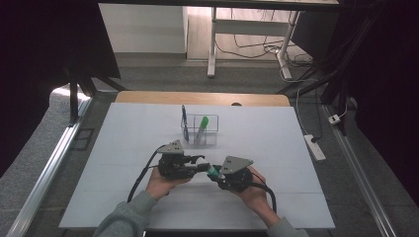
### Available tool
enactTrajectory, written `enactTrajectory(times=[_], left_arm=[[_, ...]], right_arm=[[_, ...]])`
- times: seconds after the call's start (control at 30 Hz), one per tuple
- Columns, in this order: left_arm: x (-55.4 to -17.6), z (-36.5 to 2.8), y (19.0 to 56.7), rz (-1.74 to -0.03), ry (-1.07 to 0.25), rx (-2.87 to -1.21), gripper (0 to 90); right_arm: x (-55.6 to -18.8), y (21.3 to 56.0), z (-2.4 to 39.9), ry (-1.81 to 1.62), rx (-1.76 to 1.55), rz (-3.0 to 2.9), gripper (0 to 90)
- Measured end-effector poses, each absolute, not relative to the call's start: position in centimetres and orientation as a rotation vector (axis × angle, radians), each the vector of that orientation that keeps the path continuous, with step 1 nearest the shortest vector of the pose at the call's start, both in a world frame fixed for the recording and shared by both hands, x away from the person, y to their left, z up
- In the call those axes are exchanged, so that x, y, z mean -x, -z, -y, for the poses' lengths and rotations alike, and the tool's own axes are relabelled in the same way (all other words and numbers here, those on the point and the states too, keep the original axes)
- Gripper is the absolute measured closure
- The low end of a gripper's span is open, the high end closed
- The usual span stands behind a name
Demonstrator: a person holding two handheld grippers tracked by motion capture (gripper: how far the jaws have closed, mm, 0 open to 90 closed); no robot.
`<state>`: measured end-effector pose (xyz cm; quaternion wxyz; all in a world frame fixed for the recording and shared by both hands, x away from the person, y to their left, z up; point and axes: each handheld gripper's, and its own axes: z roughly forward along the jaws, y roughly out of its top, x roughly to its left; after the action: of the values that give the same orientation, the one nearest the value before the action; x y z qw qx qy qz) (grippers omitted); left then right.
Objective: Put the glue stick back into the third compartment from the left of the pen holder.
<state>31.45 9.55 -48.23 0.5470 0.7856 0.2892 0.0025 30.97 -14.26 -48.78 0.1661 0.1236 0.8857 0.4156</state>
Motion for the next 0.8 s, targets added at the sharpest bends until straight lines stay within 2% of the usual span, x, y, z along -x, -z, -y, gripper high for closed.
enactTrajectory(times=[0.6,0.7,0.8], left_arm=[[-31.1,-9.4,47.7,-0.633,-0.013,-1.851,64.1],[-30.9,-9.4,47.3,-0.630,-0.031,-1.847,64.2],[-31.0,-9.8,47.0,-0.650,-0.055,-1.839,64.3]], right_arm=[[-31.0,48.8,14.2,-1.244,-0.373,-2.536,65.3],[-31.1,48.6,14.3,-1.281,-0.394,-2.533,63.6],[-31.2,48.3,14.7,-1.328,-0.431,-2.537,57.3]])
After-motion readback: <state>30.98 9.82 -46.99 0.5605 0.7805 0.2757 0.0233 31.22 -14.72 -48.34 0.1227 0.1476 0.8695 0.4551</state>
